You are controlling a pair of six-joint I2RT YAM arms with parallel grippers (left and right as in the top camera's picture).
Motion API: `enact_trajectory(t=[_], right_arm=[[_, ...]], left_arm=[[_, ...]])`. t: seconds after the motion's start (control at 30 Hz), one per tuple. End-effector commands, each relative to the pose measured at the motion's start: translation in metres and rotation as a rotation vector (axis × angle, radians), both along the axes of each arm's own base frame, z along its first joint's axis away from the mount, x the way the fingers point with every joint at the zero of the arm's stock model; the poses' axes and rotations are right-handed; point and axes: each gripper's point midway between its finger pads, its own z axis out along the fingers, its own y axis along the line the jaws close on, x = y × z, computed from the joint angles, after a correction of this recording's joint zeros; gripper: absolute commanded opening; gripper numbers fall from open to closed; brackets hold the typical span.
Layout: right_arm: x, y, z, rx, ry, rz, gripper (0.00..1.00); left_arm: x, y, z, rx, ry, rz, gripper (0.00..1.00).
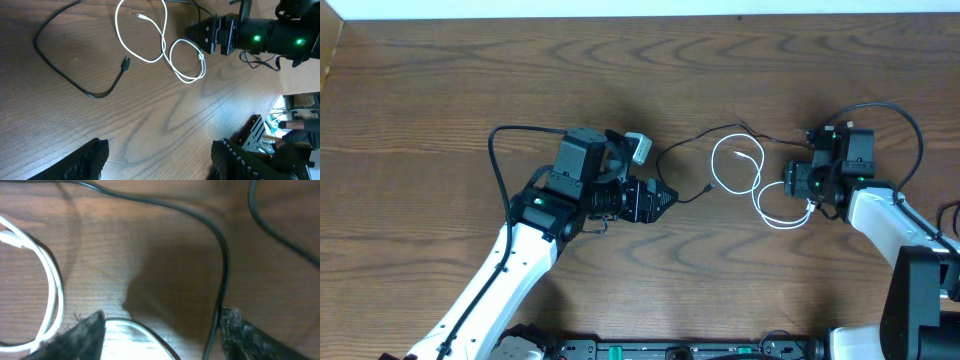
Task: Untangle cables
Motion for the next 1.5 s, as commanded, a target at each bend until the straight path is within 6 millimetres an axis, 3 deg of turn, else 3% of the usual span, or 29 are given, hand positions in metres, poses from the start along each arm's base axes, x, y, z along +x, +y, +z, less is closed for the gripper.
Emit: enact_trajectory(t=[0.0, 0.17, 0.27, 0.47, 0.6, 0.67, 0.77, 0.97, 1.07, 1.17, 1.2, 1.33, 1.47], right_arm=[[-0.006, 0.008, -0.005, 0.047, 0.022, -0.016, 0.55], [-0.018, 0.055, -0.002, 0.276, 0.053, 0.081, 0.22], [-0.026, 0.080, 0.003, 0.378, 0.070, 0.142, 0.08], [-0.040, 0.123, 0.014, 0.504, 0.092, 0.277, 0.01], [-0.042, 0.133, 0.012, 0.474, 0.093, 0.308, 0.04], [-0.034, 0.124, 0.009, 0.406, 0.068, 0.280, 0.21], [-0.020, 0.116, 0.017, 0.354, 0.024, 0.257, 0.31], [0.018, 0.095, 0.062, 0.237, -0.102, 0.193, 0.38], [0.036, 0.050, 0.074, 0.042, -0.129, 0.028, 0.40], [0.034, -0.002, 0.075, -0.148, -0.127, -0.221, 0.47], [0.032, -0.011, 0.074, -0.182, -0.123, -0.260, 0.47], [0.029, -0.023, 0.066, -0.209, -0.095, -0.291, 0.49], [0.022, -0.030, 0.040, -0.221, -0.022, -0.301, 0.47]], left_arm=[[0.004, 0.000, 0.003, 0.010, -0.020, -0.001, 0.70], [0.004, 0.000, 0.003, 0.010, -0.019, -0.001, 0.70], [0.004, 0.000, 0.003, 0.011, -0.017, -0.001, 0.70], [0.003, 0.000, 0.003, 0.011, -0.016, -0.001, 0.70], [0.003, 0.000, 0.003, 0.011, -0.016, -0.001, 0.70], [0.003, 0.000, 0.003, 0.011, -0.016, -0.001, 0.71], [0.003, 0.000, 0.003, 0.011, -0.016, -0.001, 0.71], [0.003, 0.000, 0.003, 0.011, -0.016, -0.001, 0.70], [0.003, 0.000, 0.002, 0.012, -0.015, -0.001, 0.70], [0.002, 0.001, 0.001, 0.015, -0.008, -0.002, 0.70], [0.002, 0.001, 0.001, 0.016, -0.006, -0.002, 0.70], [0.001, 0.001, 0.001, 0.018, -0.004, -0.001, 0.70], [0.003, 0.004, -0.002, 0.039, -0.005, 0.015, 0.70]])
